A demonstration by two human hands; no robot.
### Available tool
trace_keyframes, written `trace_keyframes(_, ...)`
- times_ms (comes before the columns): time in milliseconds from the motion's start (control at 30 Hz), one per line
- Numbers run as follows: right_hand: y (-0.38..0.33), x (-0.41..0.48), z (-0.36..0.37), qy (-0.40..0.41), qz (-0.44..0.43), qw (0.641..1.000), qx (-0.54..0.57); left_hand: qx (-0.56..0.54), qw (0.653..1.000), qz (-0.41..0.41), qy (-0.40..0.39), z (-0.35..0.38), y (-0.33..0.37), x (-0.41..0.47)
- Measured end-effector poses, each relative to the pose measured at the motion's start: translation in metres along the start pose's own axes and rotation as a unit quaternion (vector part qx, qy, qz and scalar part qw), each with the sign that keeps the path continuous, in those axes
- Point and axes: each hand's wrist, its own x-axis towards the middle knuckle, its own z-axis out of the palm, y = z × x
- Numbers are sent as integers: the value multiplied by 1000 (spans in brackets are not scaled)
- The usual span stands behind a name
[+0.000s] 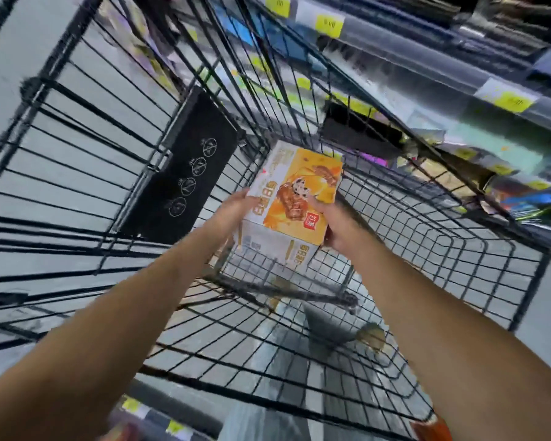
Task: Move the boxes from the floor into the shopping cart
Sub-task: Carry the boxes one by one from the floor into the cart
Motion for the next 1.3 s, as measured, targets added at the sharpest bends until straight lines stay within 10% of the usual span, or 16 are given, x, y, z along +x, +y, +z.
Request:
trace_keyframes(267,20,57,43,52,-1,993,107,197,978,45,53,-21,0,63)
trace_keyframes(633,21,65,32,-43,-45,996,61,158,987,30,-5,-29,-7,70)
trace_keyframes(1300,51,-170,-183,-37,-176,976,125,89,983,161,-27,221,20,-113)
